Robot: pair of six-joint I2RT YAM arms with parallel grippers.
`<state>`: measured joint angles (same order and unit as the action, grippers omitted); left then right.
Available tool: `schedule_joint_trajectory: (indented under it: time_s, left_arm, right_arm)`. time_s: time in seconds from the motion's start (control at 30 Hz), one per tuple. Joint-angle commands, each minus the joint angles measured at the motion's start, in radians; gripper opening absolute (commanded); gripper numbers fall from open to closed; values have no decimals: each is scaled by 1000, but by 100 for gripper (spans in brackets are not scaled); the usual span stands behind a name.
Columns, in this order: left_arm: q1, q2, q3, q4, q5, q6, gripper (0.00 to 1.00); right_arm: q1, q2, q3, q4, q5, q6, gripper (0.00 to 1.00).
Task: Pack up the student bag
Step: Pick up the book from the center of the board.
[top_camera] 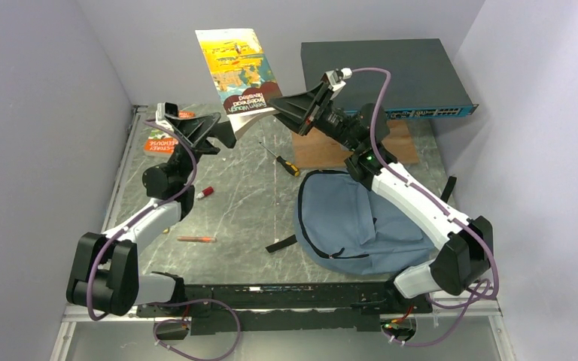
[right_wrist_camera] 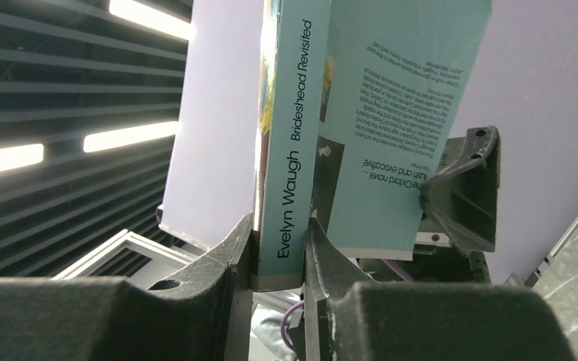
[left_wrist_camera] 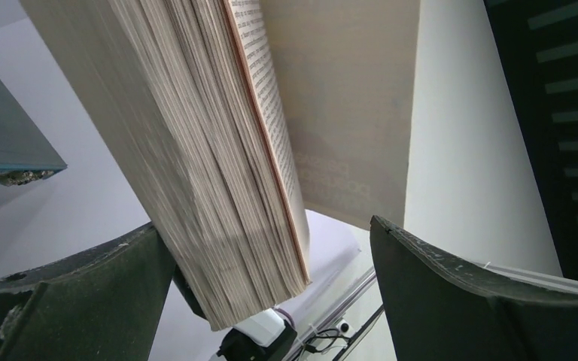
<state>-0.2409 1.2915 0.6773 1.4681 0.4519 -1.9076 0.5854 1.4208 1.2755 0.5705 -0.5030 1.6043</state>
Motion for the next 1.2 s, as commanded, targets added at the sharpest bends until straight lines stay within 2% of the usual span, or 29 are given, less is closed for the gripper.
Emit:
schedule_joint_trajectory:
  time_s: [0.0,0.23,0.43,0.57,0.77,0.9,1.0,1.17]
  left_arm:
    - [-5,-15,44,194,-20,7,100]
    - [-5,-88,34,171,-24,89,100]
    - [-6,-183,34,-1,1,213,100]
    - [-6,-236,47,-151,23,299,100]
    - [-9,-360,80,-559,27,573,100]
    - [-9,-395,94,-679,2,662,99]
    - [-9,-355,83,-592,29,614,91]
    - [-9,-299,44,-426,53,528,63]
  right_arm:
    - [-2,-69,-2,137,34,-6,0]
    - [-3,-138,-29,-18,90,-135,0]
    - [34,-130,15,-138,118,-239,0]
    - [65,-116,53,-233,141,-330,0]
    - [137,-125,89,-340,241,-494,0]
    - [188,-122,114,-384,300,-571,0]
    - [209,-116,108,-379,328,-592,0]
    - [228,-110,114,-412,371,-630,0]
